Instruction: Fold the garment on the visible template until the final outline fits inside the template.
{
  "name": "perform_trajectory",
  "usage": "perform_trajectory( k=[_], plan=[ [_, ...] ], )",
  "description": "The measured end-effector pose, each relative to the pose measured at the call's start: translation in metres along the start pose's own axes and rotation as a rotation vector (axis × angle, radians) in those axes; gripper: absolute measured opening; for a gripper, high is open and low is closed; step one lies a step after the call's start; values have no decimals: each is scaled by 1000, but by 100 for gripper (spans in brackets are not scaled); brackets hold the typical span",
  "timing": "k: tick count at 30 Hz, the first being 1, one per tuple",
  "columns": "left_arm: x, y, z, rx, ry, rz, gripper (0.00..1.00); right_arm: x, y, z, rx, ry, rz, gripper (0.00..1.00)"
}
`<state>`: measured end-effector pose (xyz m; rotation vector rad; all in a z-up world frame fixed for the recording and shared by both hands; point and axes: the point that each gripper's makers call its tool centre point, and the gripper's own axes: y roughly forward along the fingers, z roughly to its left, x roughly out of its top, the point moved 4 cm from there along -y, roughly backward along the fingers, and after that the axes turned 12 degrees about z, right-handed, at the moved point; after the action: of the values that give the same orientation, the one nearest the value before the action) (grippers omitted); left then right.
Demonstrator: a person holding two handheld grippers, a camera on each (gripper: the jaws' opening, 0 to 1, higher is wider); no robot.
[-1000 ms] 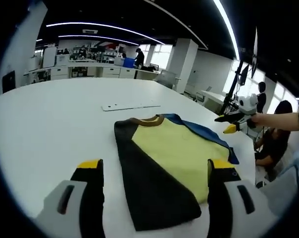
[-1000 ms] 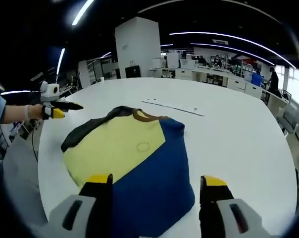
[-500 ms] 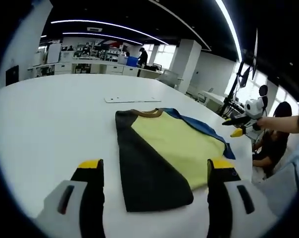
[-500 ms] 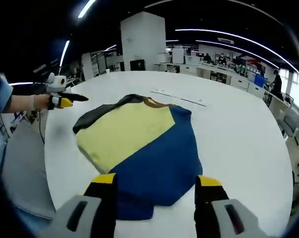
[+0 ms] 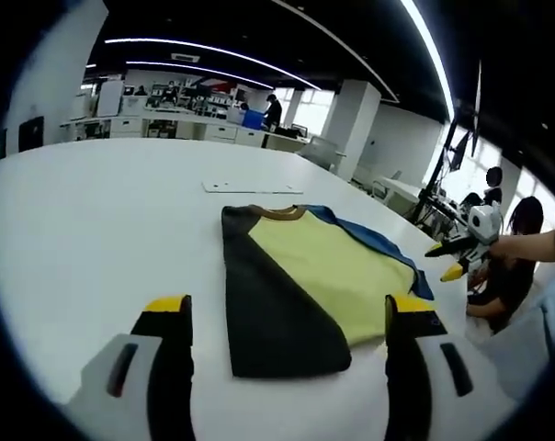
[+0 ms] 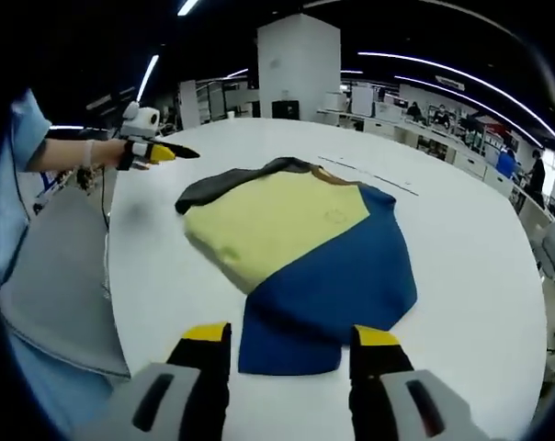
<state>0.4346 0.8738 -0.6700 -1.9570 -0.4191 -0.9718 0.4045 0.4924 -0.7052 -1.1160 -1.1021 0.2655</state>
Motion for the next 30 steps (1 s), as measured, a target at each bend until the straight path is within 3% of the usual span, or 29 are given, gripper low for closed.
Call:
perform_trajectory(
  k=[6,9,16,24,30],
  plan=[
    [-4,-8,-2,1,1,-2,84,-5,6,16,14,-130,58,40],
    [-6,-13,-2,8,-6,-10,84,-7,10,19,13,-164,91,30],
    [-11,-21,-5,7,-5,-13,84,-18,24,25,13,-238,151,23],
    [-20,-24,-7,0,-12,-1,83,-22,28,21,-2,-238,166,13],
    [-20,-23,-8,0,-23,-3,82,-19,24,17,-43,-250,165,0]
  ],
)
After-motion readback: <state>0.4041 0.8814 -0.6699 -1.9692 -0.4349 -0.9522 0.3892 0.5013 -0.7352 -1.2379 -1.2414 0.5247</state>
